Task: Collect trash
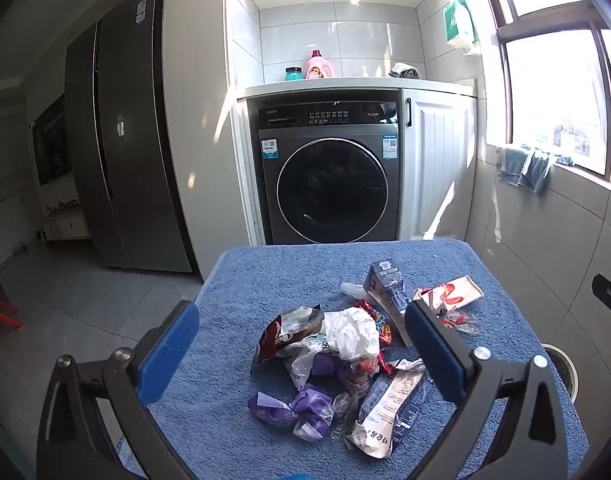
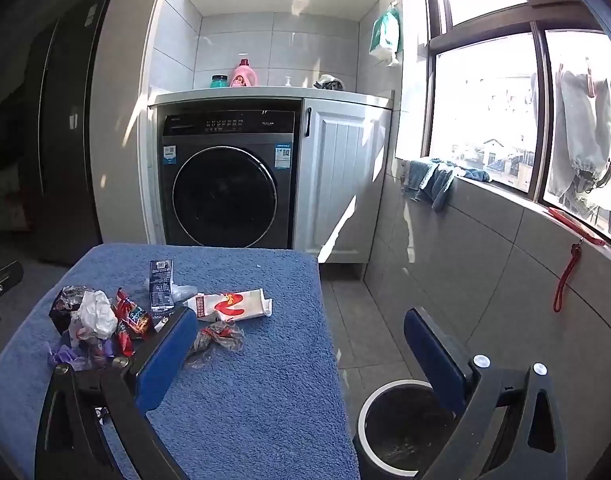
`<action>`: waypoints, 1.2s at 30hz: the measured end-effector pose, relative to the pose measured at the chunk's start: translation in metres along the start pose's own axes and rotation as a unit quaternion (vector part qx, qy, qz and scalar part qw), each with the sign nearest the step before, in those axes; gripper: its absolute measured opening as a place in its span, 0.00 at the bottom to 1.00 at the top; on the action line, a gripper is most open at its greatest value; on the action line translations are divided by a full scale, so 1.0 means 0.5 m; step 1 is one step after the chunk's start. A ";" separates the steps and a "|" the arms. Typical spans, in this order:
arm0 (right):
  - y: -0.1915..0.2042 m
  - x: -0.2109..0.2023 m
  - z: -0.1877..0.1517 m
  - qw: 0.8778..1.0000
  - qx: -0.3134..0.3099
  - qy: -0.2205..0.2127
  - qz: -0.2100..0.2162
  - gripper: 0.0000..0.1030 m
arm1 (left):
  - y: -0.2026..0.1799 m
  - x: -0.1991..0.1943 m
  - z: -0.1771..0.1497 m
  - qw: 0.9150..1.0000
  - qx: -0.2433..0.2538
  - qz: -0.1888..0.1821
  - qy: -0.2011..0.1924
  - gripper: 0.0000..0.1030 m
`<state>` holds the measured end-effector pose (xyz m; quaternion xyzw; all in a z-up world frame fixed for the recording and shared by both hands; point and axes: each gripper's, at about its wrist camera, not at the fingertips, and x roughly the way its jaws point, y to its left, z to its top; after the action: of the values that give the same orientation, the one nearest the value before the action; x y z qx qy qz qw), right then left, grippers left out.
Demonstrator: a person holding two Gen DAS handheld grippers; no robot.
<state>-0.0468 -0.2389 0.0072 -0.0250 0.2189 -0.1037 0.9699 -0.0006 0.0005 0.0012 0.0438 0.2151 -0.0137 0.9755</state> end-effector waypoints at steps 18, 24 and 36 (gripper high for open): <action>-0.022 -0.038 0.015 0.999 0.021 -0.030 -0.010 1.00 | 0.020 -0.022 0.006 1.000 -0.010 -0.009 -0.018 1.00; -0.015 -0.042 0.022 0.999 0.018 -0.033 -0.003 1.00 | 0.039 -0.020 0.006 1.000 -0.014 -0.011 -0.013 1.00; 0.004 0.003 0.022 0.999 0.019 -0.004 0.039 1.00 | 0.118 0.029 -0.006 0.998 -0.047 -0.023 0.030 1.00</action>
<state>-0.0401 -0.2371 0.0162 0.0011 0.2137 -0.0702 0.9744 0.0138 0.0593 -0.0030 -0.0071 0.2455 -0.0248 0.9691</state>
